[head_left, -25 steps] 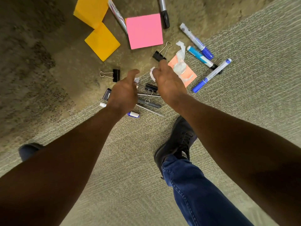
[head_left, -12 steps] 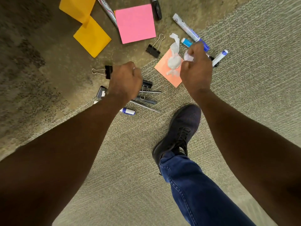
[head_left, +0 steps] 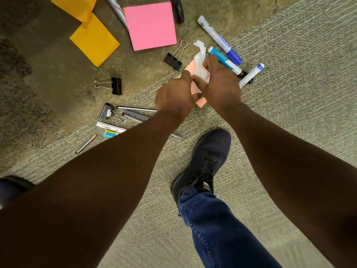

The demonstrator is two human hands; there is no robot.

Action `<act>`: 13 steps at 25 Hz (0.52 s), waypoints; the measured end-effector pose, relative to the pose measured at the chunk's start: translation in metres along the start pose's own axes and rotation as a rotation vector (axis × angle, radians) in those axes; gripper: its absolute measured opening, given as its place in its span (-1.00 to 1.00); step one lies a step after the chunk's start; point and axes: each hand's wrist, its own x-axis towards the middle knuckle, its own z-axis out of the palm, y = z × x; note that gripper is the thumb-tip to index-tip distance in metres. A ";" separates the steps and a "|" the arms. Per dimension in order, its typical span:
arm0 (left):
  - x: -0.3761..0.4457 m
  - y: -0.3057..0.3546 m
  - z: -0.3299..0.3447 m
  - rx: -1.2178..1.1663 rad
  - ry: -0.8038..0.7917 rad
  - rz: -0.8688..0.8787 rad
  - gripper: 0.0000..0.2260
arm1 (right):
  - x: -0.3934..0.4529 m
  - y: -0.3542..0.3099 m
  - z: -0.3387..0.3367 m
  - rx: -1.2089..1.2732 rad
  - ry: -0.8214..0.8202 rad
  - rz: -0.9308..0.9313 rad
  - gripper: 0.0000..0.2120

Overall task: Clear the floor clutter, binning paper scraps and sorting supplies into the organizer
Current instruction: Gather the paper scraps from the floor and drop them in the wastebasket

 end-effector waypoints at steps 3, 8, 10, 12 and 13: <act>0.001 0.000 0.007 0.023 -0.002 0.011 -0.77 | 0.005 0.001 -0.003 0.011 0.015 -0.050 -0.75; -0.009 0.005 0.001 -0.111 -0.074 0.021 -0.75 | 0.005 0.002 -0.017 0.283 0.019 0.112 -0.76; -0.021 -0.001 -0.009 -0.269 -0.034 -0.004 -0.81 | 0.000 0.003 -0.022 0.320 0.030 0.179 -0.73; -0.035 -0.012 -0.022 -0.366 -0.012 -0.089 -0.88 | -0.010 0.003 -0.023 0.305 -0.003 0.189 -0.71; -0.043 -0.016 -0.027 -0.405 0.003 -0.139 -0.87 | -0.015 0.002 -0.024 0.292 -0.033 0.197 -0.71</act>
